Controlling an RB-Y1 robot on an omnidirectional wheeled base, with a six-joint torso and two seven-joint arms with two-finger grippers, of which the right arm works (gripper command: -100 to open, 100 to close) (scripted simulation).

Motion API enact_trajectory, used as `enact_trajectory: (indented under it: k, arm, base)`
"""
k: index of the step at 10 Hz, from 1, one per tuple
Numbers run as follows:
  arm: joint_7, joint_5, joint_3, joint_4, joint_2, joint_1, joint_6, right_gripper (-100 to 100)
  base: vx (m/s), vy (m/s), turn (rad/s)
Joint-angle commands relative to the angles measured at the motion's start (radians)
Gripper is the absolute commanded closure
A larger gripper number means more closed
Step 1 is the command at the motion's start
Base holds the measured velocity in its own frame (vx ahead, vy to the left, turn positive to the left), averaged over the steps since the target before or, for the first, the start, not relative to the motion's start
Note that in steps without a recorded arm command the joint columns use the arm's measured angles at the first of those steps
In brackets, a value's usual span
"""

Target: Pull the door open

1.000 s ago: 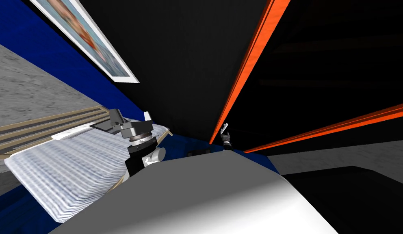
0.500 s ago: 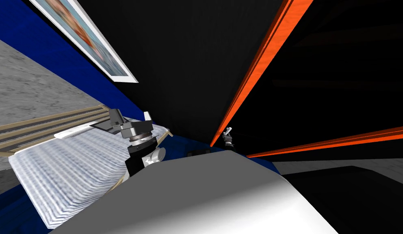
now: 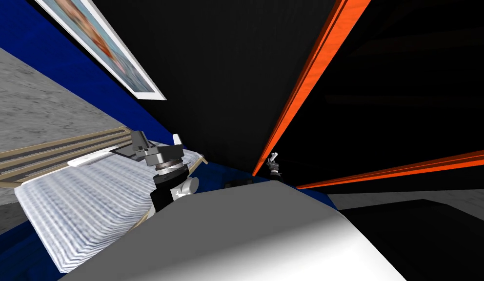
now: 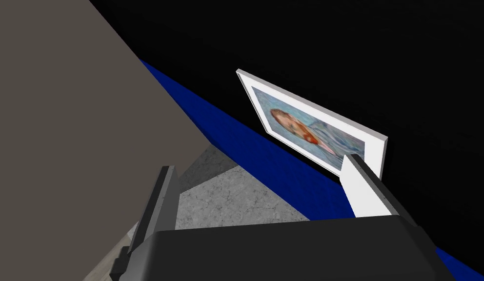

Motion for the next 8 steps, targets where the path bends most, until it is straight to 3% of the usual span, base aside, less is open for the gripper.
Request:
enact_trajectory:
  k: [1,8]
  arm:
    - [-0.016,0.009,0.018,-0.005,-0.013,0.008,-0.009,100]
    - [-0.090,0.050,0.099,-0.026,-0.073,0.042,-0.050,100]
  base:
    - [-0.165,-0.017,0.091]
    - [-0.220,-0.014,0.101]
